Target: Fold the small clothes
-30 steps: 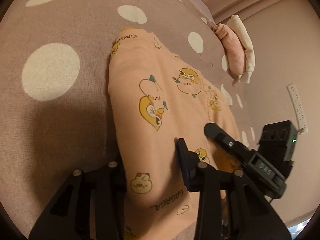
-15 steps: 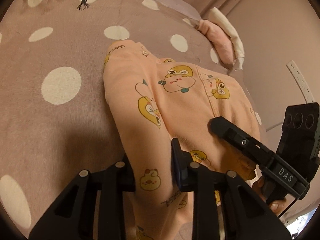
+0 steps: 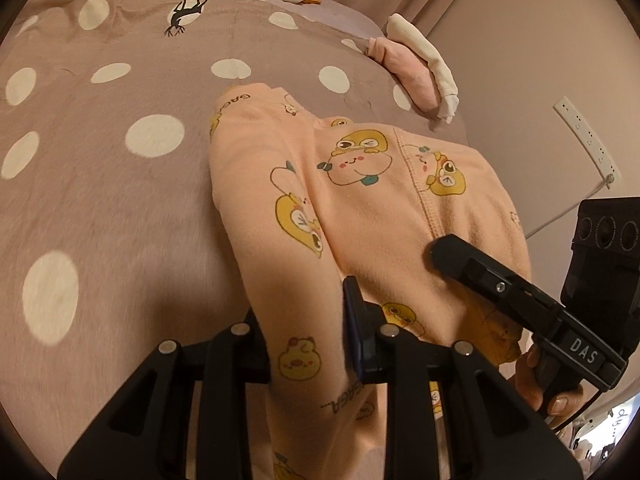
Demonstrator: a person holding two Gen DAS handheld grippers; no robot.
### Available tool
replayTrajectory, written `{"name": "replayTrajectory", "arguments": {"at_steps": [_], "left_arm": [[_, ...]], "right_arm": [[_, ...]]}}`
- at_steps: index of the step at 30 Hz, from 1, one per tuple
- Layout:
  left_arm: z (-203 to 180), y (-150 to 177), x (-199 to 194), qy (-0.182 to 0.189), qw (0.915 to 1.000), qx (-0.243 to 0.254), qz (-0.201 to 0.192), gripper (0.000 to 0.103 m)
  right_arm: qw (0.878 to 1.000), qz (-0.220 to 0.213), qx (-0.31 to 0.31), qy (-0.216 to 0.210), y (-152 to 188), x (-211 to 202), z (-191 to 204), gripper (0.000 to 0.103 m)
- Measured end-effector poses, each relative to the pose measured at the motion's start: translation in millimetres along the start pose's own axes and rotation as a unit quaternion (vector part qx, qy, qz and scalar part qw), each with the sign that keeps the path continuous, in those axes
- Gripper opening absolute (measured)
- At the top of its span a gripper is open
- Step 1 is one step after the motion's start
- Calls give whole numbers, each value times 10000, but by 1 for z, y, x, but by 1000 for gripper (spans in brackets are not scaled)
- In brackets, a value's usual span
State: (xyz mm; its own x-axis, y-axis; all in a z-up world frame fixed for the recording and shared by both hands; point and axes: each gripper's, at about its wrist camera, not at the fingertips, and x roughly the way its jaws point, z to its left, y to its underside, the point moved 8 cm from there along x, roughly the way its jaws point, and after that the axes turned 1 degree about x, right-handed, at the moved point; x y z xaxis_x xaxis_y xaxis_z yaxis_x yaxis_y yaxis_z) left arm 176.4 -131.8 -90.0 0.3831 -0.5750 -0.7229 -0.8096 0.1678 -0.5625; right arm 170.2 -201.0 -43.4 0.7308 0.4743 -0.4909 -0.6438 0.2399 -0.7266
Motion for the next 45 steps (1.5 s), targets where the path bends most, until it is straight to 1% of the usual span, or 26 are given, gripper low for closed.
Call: {"name": "replayTrajectory", "arguments": {"at_steps": [7, 13, 20, 28, 35, 45], "left_arm": [[-7, 29, -25, -163, 9998, 58, -89, 25], [-11, 52, -46, -224, 9995, 88, -186, 25], [-12, 81, -71, -253, 9993, -32, -276, 25], [-5, 110, -104, -343, 9978, -262, -504, 25], [3, 123, -125, -447, 9960, -388, -667, 25], [14, 127, -145, -398, 9946, -497, -823, 25]], "right_arm": [[9999, -70, -71, -110, 25, -22, 23, 23], [9997, -126, -58, -197, 41, -37, 38, 23], [9994, -146, -89, -312, 63, -53, 57, 23], [9984, -89, -278, -476, 84, -63, 87, 23], [9971, -30, -436, -626, 93, -63, 111, 23], [9959, -16, -622, -660, 96, -62, 134, 23]]}}
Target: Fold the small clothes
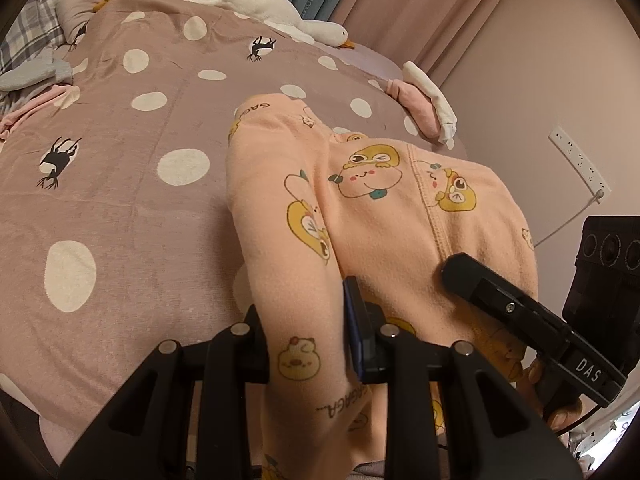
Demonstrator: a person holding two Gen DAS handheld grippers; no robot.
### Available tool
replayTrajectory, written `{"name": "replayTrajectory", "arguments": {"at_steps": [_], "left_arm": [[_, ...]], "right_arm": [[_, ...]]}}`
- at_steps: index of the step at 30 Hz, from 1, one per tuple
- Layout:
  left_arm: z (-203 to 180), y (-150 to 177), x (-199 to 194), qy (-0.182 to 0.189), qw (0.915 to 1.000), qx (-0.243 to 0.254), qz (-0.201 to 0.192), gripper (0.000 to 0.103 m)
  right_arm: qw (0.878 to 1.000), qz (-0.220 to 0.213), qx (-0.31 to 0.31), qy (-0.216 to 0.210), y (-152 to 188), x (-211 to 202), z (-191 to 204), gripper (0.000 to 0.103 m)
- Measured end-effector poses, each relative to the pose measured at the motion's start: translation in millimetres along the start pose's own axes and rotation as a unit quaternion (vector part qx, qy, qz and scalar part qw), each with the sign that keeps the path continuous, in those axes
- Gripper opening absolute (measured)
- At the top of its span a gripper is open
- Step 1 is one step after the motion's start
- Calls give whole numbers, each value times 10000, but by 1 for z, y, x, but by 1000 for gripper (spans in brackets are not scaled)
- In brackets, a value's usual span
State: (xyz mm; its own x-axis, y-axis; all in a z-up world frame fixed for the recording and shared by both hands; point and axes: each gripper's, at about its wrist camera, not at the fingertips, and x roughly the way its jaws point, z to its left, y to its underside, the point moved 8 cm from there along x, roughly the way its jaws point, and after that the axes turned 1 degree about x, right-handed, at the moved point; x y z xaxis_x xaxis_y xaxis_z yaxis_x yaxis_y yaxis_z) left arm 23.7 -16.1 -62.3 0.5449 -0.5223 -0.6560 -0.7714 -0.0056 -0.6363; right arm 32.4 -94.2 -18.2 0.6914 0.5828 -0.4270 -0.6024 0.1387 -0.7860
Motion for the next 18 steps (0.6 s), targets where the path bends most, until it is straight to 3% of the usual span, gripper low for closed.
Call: {"name": "replayTrajectory", "arguments": {"at_steps": [18], "left_arm": [[23, -16, -2, 47, 9999, -140, -73, 26]], "right_arm": [[9998, 116, -123, 41, -11, 23, 7, 23]]}}
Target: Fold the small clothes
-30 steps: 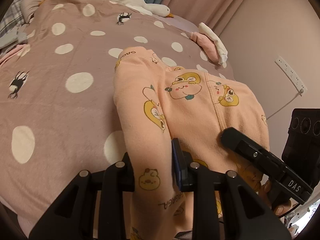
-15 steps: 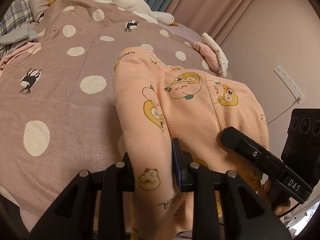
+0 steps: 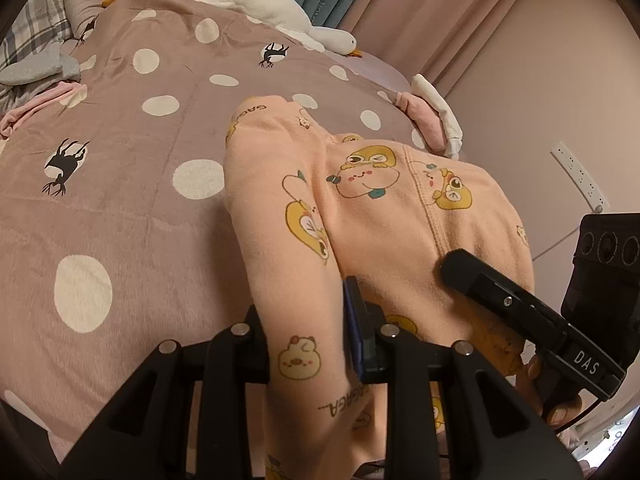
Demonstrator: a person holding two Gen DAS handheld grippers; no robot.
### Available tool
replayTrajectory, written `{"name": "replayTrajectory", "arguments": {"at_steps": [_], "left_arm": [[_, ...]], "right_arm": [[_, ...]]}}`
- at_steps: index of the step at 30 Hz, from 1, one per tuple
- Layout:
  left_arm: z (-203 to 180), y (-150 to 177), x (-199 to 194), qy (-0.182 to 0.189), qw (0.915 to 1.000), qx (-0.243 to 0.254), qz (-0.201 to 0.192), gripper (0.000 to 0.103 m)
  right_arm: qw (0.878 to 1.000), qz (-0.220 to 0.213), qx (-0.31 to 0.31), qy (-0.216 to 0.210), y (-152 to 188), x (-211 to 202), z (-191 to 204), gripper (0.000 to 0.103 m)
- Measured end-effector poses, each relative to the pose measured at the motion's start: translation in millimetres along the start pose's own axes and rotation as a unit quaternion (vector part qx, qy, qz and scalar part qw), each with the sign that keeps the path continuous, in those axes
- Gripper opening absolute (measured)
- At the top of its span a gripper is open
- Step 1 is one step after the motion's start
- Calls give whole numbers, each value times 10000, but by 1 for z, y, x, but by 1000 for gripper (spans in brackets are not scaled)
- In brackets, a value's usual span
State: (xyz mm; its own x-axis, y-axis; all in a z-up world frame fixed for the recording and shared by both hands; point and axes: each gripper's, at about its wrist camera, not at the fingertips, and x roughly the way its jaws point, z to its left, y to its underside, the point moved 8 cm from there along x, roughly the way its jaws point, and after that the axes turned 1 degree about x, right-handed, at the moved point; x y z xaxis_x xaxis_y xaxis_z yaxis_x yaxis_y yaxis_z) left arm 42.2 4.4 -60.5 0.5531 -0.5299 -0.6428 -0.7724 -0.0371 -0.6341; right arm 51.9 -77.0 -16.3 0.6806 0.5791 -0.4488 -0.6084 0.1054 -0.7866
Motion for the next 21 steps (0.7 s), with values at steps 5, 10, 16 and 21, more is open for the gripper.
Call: {"name": "replayTrajectory", "arguments": {"at_steps": [5, 10, 16, 21], "left_arm": [[4, -8, 11, 6, 10000, 4, 22, 26], [10, -21, 22, 14, 10000, 23, 22, 26], [13, -35, 34, 2, 10000, 47, 11, 26], [15, -50, 44, -8, 9999, 102, -18, 26]], "right_arm": [[10000, 3, 22, 23, -5, 8, -5, 23], [10000, -12, 26, 81, -14, 16, -10, 22], [9998, -34, 5, 171, -23, 26, -16, 22], [9997, -65, -55, 225, -33, 32, -22, 22]]}}
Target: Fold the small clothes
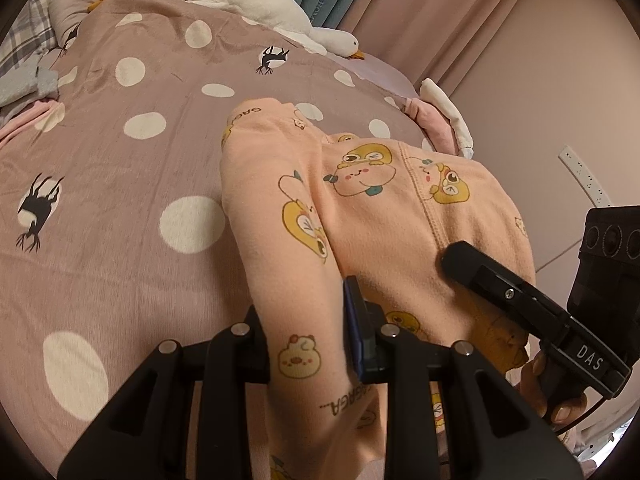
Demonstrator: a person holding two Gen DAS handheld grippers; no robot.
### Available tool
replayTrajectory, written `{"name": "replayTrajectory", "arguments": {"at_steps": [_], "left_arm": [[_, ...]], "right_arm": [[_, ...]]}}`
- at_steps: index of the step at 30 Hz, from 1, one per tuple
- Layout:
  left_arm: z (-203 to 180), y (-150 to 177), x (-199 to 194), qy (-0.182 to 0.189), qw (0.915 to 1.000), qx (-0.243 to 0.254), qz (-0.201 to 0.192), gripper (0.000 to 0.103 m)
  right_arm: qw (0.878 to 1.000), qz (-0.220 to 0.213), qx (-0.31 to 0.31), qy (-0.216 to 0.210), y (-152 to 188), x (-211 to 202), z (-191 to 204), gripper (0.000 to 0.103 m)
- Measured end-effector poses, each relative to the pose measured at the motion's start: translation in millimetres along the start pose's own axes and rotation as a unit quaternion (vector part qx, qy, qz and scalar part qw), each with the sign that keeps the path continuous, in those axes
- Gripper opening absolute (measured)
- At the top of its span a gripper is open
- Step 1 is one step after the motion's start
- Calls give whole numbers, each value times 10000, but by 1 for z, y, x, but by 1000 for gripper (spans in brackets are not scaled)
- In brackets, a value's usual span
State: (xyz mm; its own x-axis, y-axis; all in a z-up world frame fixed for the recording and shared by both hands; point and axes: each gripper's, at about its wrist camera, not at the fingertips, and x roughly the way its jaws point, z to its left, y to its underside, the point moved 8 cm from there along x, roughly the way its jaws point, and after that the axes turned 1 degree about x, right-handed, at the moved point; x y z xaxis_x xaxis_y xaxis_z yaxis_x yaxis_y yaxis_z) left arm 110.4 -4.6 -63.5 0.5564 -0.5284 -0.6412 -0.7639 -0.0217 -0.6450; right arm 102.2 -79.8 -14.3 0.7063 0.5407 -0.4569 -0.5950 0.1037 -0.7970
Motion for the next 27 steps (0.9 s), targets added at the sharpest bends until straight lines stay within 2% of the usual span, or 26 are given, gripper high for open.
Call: {"name": "replayTrajectory", "arguments": {"at_steps": [27], "left_arm": [[12, -35, 57, -153, 9998, 39, 103, 26]], "right_arm": [[9999, -26, 146, 26, -26, 34, -45, 22]]}}
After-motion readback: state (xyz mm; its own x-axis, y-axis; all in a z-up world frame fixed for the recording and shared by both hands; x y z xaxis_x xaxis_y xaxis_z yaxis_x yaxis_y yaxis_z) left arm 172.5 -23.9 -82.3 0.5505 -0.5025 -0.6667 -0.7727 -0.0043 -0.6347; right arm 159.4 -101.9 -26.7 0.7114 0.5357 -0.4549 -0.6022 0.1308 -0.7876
